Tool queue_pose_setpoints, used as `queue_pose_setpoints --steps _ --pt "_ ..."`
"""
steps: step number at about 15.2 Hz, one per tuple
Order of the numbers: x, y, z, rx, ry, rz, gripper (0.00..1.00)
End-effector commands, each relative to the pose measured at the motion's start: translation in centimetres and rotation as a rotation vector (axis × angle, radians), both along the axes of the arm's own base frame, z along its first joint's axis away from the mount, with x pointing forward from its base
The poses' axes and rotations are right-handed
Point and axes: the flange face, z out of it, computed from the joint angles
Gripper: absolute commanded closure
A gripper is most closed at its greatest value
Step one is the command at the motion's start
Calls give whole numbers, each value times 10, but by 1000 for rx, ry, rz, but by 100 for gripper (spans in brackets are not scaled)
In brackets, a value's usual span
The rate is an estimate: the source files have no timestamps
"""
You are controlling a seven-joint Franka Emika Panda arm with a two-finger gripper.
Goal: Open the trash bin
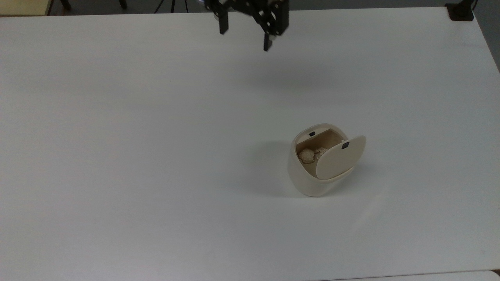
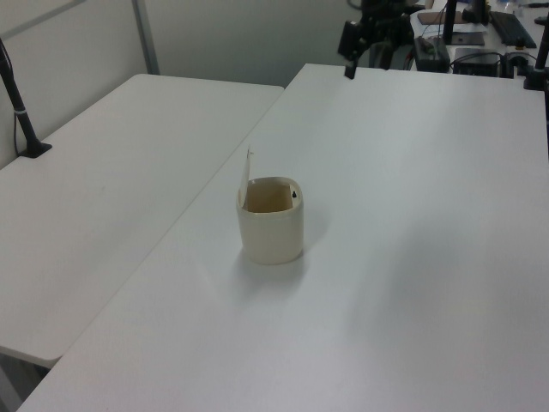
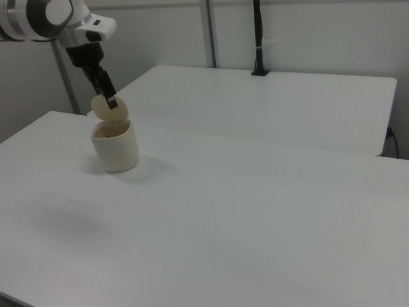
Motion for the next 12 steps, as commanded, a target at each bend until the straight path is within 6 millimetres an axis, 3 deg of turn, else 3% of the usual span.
queue_pose_setpoints --steps 1,5,9,12 --pt "-35 -46 11 39 77 87 0" --pt "-57 -82 15 29 87 252 0" --pt "-48 -91 8 -43 90 501 0" --pt "-41 -96 8 -102 101 535 0"
